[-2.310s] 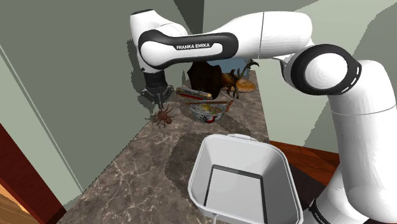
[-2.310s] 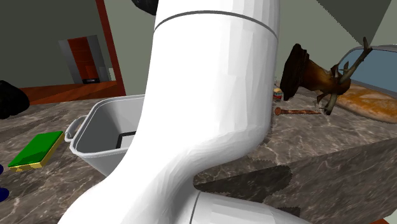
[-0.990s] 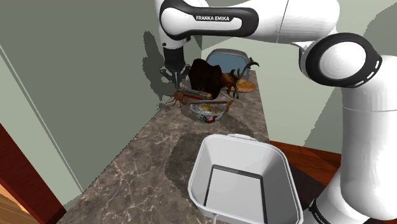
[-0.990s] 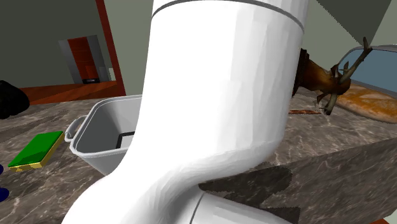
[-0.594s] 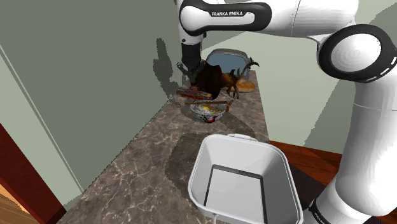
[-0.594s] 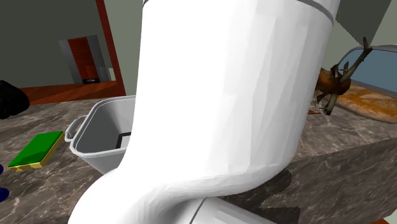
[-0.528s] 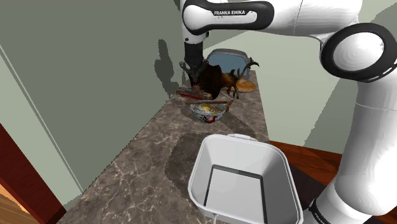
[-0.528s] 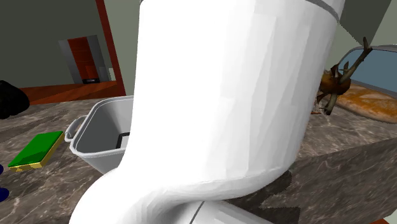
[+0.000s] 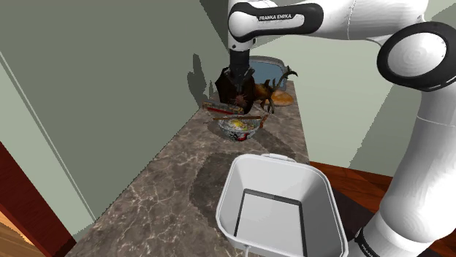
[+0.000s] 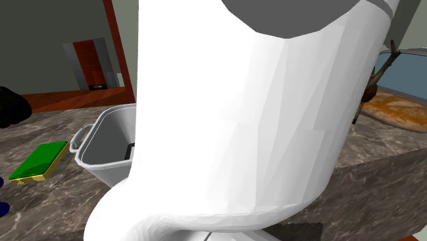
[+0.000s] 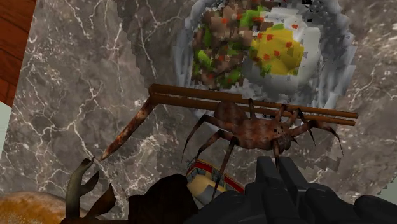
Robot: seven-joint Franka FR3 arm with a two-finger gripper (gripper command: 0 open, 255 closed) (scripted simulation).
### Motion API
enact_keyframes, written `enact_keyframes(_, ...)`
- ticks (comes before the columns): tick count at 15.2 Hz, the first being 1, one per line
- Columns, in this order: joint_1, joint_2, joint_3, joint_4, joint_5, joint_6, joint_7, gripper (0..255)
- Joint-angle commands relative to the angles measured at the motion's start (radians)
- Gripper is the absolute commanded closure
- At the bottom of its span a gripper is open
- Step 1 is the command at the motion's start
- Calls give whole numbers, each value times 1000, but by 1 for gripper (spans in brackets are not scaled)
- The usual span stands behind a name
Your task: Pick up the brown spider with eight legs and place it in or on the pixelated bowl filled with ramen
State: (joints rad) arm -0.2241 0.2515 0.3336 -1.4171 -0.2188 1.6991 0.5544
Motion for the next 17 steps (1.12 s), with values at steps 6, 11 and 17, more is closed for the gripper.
enact_keyframes(6, -10, -11, -3, -105, 1, 95, 8, 255)
enact_keyframes(11, -13, -10, -5, -172, -2, 161, 17, 255)
enact_keyframes(17, -15, -5, -7, -219, -7, 213, 26, 255)
